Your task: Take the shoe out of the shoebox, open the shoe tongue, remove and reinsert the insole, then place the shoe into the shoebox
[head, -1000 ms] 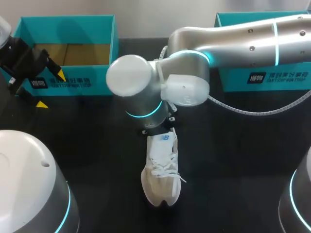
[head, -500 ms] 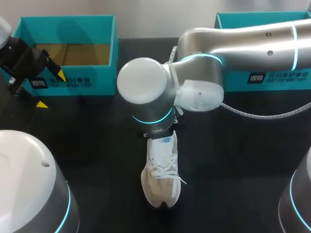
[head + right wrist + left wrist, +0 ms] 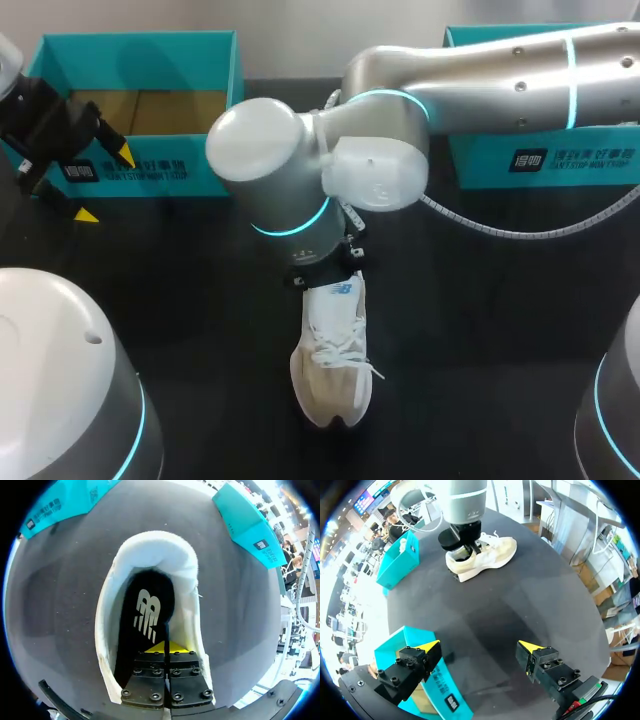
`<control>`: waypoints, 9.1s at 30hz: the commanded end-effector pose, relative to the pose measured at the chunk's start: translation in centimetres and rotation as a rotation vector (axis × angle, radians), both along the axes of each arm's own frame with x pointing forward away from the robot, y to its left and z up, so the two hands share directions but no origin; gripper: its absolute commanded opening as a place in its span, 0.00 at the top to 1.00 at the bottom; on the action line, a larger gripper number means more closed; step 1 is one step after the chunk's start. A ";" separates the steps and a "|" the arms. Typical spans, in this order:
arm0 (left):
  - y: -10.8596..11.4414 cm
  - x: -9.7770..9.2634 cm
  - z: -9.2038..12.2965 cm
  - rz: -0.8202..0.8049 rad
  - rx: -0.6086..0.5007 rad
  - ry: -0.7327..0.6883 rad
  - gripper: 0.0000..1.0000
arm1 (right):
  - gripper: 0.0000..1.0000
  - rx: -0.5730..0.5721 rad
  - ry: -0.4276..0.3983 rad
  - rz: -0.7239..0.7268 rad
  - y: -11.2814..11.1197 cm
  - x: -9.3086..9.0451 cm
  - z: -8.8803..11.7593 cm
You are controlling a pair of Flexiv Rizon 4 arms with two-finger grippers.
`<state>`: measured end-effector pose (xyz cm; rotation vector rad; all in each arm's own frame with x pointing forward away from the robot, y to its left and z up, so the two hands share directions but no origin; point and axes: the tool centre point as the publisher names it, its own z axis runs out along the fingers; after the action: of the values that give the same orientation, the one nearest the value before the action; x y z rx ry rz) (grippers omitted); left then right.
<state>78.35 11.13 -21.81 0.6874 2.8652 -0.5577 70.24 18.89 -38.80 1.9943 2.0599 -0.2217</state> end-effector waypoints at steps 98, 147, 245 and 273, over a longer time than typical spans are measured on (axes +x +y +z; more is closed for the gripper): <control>0.0 -0.1 0.0 0.000 0.004 -0.001 0.00 | 0.77 0.295 0.020 0.102 4.6 1.2 3.1; 0.0 -0.1 0.0 0.000 0.004 -0.001 0.00 | 0.00 0.182 0.007 0.466 6.1 0.9 4.0; 0.0 -0.1 0.0 0.000 0.004 -0.001 0.00 | 0.64 0.309 0.104 0.433 -1.8 -11.9 10.9; 0.0 -0.1 0.0 0.000 0.004 -0.001 0.00 | 0.76 0.282 0.114 0.652 1.7 -9.0 9.7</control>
<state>78.34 11.13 -21.80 0.6874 2.8652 -0.5576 60.77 18.97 -28.07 1.3445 2.8045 0.1290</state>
